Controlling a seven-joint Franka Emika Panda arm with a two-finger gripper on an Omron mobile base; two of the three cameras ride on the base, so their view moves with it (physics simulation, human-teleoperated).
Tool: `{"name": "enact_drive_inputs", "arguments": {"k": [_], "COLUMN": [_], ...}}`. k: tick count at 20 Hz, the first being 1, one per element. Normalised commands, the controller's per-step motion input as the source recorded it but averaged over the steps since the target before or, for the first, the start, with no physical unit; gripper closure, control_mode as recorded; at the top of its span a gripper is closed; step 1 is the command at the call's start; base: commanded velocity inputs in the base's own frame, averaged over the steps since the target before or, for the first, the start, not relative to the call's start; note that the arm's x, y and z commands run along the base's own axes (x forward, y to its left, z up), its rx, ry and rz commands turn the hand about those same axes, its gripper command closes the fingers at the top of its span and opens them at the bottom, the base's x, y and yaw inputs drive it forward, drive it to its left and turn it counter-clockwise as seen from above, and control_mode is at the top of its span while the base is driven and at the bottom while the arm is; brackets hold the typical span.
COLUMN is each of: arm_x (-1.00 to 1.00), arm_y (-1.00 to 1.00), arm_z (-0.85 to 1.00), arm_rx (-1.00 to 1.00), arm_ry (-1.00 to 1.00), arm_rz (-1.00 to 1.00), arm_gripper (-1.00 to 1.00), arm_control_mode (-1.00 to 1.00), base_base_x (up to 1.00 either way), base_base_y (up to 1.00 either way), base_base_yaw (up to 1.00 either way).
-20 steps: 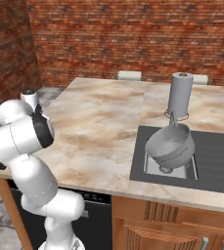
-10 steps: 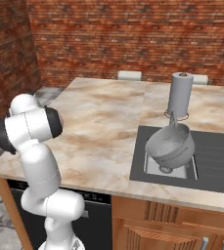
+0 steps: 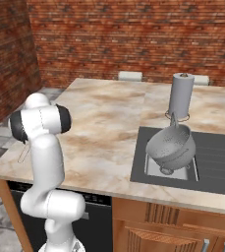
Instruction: Pick the colander and strainer and place them in the sink. Then turn on the water.
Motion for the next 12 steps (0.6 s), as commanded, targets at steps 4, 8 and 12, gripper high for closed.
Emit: {"name": "enact_drive_inputs", "arguments": {"k": [4,8,12], "arm_x": [0.08,0.03,0.00], "arm_y": [0.00,0.01,0.00], "arm_z": [-0.28,-0.02,0.00], "arm_rx": [0.00,-0.01,0.00], "arm_ry": [0.00,0.02,0.00], "arm_rz": [0.00,0.00,0.00], "arm_gripper": [-1.00,1.00,1.00], "arm_control_mode": [-1.00,-1.00,-1.00], "base_base_x": [0.00,0.00,0.00], "base_base_y": [0.00,0.00,0.00], "base_base_yaw": [0.00,0.00,0.00]}}
